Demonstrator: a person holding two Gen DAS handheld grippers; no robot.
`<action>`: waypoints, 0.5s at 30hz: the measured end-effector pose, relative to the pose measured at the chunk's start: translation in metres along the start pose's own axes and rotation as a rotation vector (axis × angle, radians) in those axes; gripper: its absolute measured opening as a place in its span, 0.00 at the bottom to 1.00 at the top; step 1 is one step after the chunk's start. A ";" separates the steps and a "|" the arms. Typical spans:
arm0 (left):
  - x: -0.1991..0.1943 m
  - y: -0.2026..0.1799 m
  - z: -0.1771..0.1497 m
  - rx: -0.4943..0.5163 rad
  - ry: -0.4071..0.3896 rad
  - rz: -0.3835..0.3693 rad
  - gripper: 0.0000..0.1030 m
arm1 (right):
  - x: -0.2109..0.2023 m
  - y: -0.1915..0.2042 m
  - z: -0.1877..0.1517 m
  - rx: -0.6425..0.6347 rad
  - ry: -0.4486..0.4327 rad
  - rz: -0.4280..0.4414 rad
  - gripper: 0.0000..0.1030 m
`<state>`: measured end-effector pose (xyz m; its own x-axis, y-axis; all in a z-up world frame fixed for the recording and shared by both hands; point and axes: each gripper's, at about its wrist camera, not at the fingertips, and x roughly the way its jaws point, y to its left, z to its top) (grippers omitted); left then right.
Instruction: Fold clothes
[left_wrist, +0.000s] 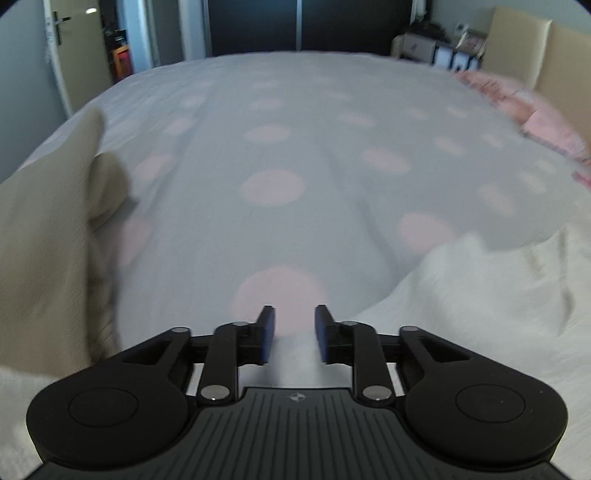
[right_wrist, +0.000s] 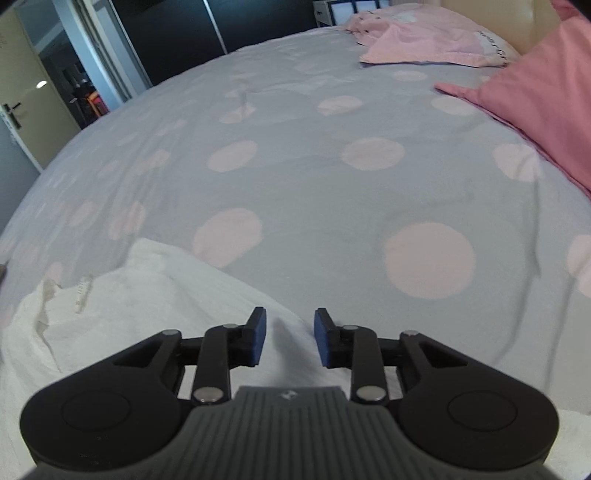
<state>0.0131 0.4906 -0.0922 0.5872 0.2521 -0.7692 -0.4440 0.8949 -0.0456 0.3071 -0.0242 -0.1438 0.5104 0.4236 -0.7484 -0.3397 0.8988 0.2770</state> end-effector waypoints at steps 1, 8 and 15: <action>0.002 -0.004 0.004 0.000 -0.005 -0.032 0.27 | 0.001 0.004 0.002 -0.006 -0.004 0.018 0.32; 0.047 -0.041 0.014 0.047 0.038 -0.100 0.40 | 0.023 0.037 0.013 -0.068 -0.026 0.075 0.50; 0.069 -0.065 0.004 0.065 0.031 -0.203 0.16 | 0.046 0.034 0.009 -0.103 0.004 0.076 0.06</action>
<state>0.0847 0.4513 -0.1399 0.6388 0.0533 -0.7675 -0.2730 0.9484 -0.1613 0.3260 0.0263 -0.1632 0.4767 0.4897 -0.7301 -0.4569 0.8475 0.2701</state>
